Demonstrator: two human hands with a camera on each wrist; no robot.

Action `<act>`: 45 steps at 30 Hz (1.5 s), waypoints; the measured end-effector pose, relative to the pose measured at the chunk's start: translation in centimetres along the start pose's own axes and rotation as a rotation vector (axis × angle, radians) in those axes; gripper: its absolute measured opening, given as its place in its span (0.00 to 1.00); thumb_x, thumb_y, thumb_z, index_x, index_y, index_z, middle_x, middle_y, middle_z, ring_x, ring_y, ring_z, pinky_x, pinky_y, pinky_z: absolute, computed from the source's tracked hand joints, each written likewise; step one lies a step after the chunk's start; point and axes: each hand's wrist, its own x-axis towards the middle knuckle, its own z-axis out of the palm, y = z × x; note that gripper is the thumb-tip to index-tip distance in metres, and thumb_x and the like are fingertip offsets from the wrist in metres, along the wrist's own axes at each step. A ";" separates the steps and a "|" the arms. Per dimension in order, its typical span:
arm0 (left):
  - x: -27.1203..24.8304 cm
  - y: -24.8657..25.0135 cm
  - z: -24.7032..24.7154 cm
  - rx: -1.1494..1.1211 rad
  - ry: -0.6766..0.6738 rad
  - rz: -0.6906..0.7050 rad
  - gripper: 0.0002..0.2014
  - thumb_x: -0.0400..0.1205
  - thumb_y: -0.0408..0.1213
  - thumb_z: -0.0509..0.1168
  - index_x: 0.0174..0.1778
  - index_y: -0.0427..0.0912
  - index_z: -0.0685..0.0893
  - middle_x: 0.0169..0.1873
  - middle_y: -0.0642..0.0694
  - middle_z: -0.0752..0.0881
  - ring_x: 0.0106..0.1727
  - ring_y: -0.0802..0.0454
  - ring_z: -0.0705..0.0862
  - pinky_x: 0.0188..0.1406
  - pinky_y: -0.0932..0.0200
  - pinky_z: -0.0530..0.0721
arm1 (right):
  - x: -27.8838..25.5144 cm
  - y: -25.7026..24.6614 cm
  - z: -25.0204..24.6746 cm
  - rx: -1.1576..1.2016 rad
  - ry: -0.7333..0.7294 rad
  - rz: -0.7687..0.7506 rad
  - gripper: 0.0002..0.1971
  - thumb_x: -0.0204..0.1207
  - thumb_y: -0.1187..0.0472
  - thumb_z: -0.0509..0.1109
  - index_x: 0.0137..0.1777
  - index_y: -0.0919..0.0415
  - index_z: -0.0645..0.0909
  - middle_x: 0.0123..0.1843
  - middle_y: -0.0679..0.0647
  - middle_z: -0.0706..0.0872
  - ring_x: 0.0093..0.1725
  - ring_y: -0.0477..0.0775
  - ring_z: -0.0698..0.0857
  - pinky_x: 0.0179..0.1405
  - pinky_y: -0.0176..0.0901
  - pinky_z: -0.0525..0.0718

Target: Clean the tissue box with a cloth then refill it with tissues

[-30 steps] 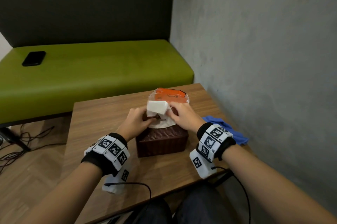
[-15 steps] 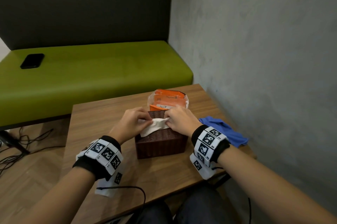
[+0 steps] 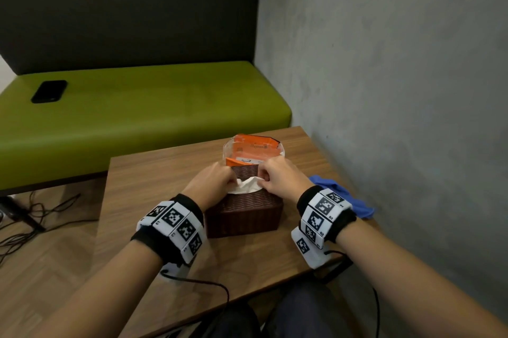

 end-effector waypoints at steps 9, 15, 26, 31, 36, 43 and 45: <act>-2.0 -1.3 -0.9 -0.041 0.004 0.019 0.10 0.79 0.40 0.65 0.50 0.42 0.89 0.51 0.47 0.91 0.52 0.52 0.81 0.50 0.63 0.73 | -0.1 0.7 -0.5 0.131 -0.019 0.032 0.04 0.69 0.62 0.76 0.41 0.61 0.86 0.35 0.49 0.83 0.39 0.49 0.83 0.42 0.44 0.84; -0.9 -0.1 -1.4 0.086 -0.088 -0.048 0.11 0.81 0.36 0.60 0.54 0.46 0.86 0.56 0.48 0.88 0.62 0.45 0.79 0.61 0.48 0.73 | -0.1 0.4 -0.3 0.089 -0.003 0.021 0.02 0.74 0.63 0.72 0.44 0.61 0.86 0.42 0.55 0.89 0.41 0.52 0.84 0.47 0.53 0.86; -0.9 0.3 -0.3 -0.210 0.111 -0.093 0.11 0.71 0.45 0.74 0.40 0.40 0.88 0.39 0.45 0.91 0.40 0.50 0.86 0.35 0.59 0.80 | -0.5 0.3 0.0 0.145 0.067 0.047 0.07 0.73 0.59 0.74 0.49 0.60 0.83 0.42 0.53 0.88 0.43 0.51 0.85 0.45 0.48 0.85; -0.9 0.0 0.1 -0.214 0.192 -0.129 0.04 0.76 0.33 0.69 0.43 0.39 0.89 0.44 0.41 0.92 0.46 0.46 0.87 0.44 0.57 0.82 | -0.2 0.3 0.3 0.134 0.113 0.064 0.05 0.74 0.63 0.73 0.47 0.62 0.87 0.46 0.58 0.90 0.48 0.55 0.86 0.49 0.47 0.84; -1.3 -0.1 0.6 -0.172 0.255 -0.100 0.06 0.77 0.33 0.64 0.45 0.39 0.86 0.41 0.40 0.91 0.45 0.41 0.87 0.41 0.51 0.81 | -0.3 0.7 0.8 0.178 0.145 0.086 0.06 0.76 0.62 0.70 0.47 0.63 0.87 0.47 0.58 0.90 0.48 0.55 0.86 0.48 0.45 0.82; -0.9 -0.1 0.9 -0.196 0.250 -0.069 0.07 0.75 0.31 0.63 0.47 0.38 0.83 0.42 0.40 0.90 0.45 0.39 0.86 0.40 0.48 0.82 | -0.4 0.8 0.7 0.200 0.119 0.108 0.11 0.76 0.57 0.70 0.55 0.61 0.82 0.39 0.51 0.83 0.40 0.49 0.80 0.45 0.47 0.82; -1.0 -0.5 1.2 -0.216 0.312 -0.072 0.08 0.76 0.33 0.62 0.48 0.38 0.82 0.43 0.39 0.88 0.46 0.38 0.85 0.40 0.49 0.80 | -0.5 0.5 0.7 0.206 0.137 0.099 0.12 0.76 0.56 0.70 0.56 0.62 0.81 0.42 0.52 0.83 0.42 0.50 0.80 0.47 0.49 0.82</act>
